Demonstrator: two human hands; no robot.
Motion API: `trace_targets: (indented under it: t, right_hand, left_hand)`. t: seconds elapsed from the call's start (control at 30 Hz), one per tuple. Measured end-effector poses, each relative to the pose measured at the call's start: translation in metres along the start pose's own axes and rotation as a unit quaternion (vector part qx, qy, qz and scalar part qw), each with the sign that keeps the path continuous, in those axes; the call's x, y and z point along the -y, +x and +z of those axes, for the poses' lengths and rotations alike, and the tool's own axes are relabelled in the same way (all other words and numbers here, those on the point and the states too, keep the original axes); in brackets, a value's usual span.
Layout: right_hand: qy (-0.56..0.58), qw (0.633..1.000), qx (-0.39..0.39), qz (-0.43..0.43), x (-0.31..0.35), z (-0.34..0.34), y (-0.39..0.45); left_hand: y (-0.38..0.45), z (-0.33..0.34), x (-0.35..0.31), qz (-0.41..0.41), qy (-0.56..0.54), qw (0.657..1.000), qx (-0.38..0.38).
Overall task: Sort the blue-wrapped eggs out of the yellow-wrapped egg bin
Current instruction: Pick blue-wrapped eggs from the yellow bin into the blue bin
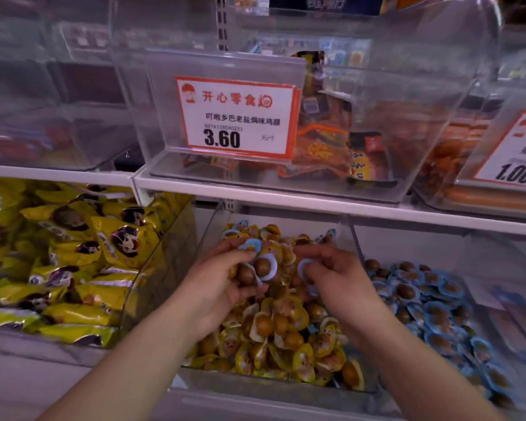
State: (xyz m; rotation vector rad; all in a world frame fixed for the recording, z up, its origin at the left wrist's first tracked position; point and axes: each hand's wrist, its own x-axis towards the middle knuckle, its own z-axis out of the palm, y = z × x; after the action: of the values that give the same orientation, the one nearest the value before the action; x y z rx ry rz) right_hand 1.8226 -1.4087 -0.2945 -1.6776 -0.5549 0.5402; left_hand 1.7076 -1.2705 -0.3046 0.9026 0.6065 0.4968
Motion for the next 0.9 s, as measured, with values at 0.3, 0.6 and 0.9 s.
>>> trace_targets:
  t: [0.3, 0.6, 0.9]
  right_hand:
    - [0.192, 0.967, 0.138, 0.096, 0.004, 0.022, -0.024]
    - [0.435, 0.875, 0.127, 0.17, 0.003, 0.025, -0.024]
    - [0.036, 0.995, 0.031, -0.091, 0.009, -0.033, -0.035]
  left_hand:
    - [-0.01, 0.007, 0.008, 0.116, 0.165, 0.979, 0.032]
    - [-0.023, 0.014, 0.029, 0.339, 0.497, 0.791, 0.109]
    - [-0.011, 0.016, 0.03, 0.405, 0.497, 0.765, 0.057]
